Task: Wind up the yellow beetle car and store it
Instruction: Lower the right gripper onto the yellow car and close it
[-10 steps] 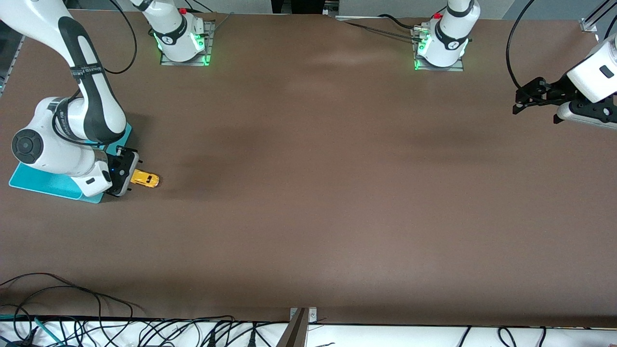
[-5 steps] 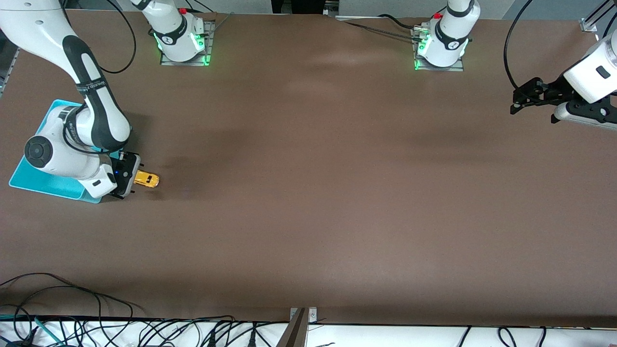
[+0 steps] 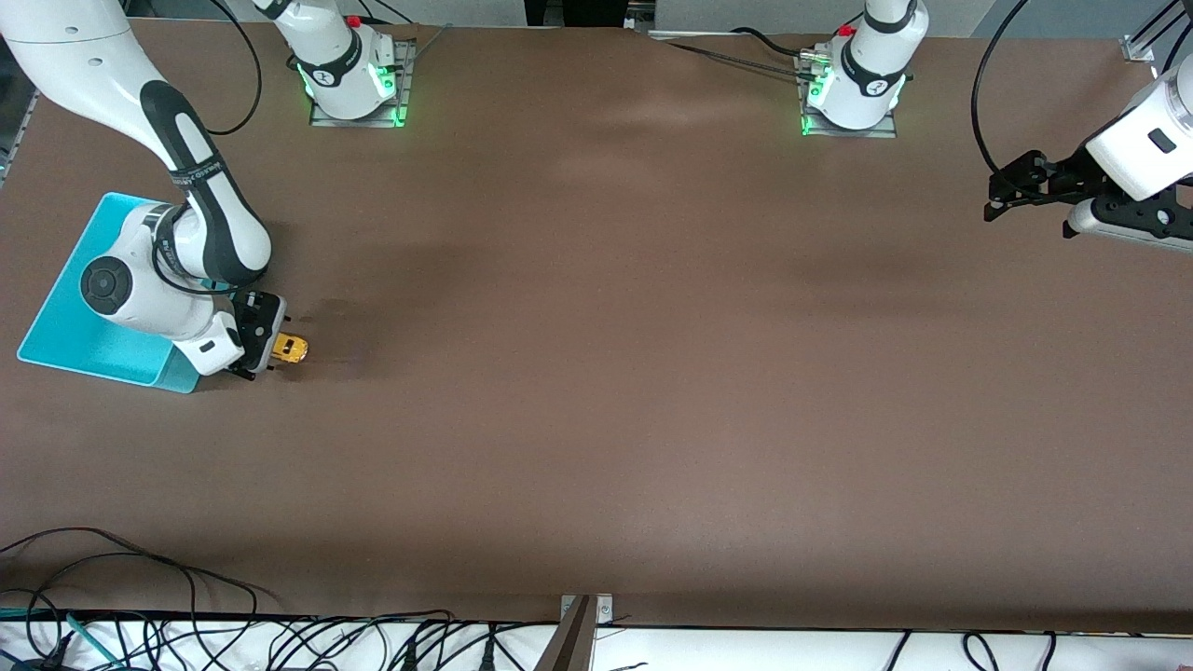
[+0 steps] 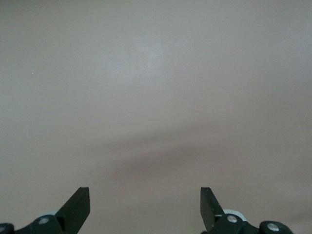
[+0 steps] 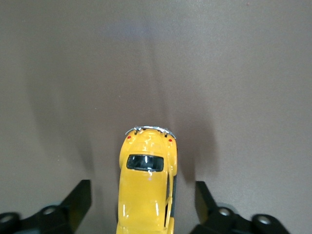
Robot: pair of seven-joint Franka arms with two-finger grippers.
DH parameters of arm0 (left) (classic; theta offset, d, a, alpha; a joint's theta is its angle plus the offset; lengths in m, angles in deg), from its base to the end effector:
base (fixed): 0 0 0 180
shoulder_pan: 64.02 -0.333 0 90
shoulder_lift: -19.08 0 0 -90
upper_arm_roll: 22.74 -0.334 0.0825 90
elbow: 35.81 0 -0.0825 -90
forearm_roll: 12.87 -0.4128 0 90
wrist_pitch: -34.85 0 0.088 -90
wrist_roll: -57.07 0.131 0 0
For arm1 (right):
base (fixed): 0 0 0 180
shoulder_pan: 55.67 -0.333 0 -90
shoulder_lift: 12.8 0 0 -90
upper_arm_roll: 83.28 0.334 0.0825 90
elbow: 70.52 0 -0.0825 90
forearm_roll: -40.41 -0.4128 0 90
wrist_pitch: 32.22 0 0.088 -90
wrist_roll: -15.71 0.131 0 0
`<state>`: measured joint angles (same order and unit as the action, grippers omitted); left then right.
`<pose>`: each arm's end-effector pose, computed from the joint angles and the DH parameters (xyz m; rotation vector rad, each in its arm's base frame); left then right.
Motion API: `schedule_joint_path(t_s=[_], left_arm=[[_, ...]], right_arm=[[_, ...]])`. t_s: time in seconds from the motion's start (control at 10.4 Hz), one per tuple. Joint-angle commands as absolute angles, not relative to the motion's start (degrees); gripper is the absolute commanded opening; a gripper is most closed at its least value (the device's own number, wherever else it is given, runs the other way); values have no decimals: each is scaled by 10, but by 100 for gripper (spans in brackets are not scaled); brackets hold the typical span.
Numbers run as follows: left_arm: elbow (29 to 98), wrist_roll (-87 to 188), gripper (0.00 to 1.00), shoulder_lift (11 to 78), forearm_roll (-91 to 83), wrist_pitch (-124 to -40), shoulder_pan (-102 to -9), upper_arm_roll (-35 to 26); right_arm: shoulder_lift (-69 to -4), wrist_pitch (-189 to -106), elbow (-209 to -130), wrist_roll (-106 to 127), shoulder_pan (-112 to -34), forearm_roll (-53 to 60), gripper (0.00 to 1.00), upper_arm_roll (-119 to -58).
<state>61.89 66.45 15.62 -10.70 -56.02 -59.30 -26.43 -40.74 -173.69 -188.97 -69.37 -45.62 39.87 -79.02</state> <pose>0.5600 -0.0141 0.5872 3.0819 -0.2785 -0.0863 0.6003 -0.0597 0.1540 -2.3647 -1.9301 0.0464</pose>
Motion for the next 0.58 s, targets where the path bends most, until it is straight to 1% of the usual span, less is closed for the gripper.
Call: schedule_joint_path(t_s=[0.0, 0.1, 0.19, 0.29, 0.48], left_arm=[[604, 659, 100, 161, -121, -547, -592, -264], [604, 661, 100, 161, -121, -547, -595, -266], [604, 662, 100, 162, -121, -547, -595, -267], [604, 661, 100, 162, -121, -546, -595, -267], [598, 656, 100, 163, -122, -546, -589, -263]], right_arm=[[-395, -1745, -1899, -716, -449, 396, 56, -785], [-393, -1743, -1898, -716, -450, 396, 33, -785], [-388, -1743, -1897, -716, -450, 396, 2, -785], [-383, -1736, -1897, -716, -450, 396, 0, -785], [-364, -1717, -1896, -716, -450, 396, 0, -785]])
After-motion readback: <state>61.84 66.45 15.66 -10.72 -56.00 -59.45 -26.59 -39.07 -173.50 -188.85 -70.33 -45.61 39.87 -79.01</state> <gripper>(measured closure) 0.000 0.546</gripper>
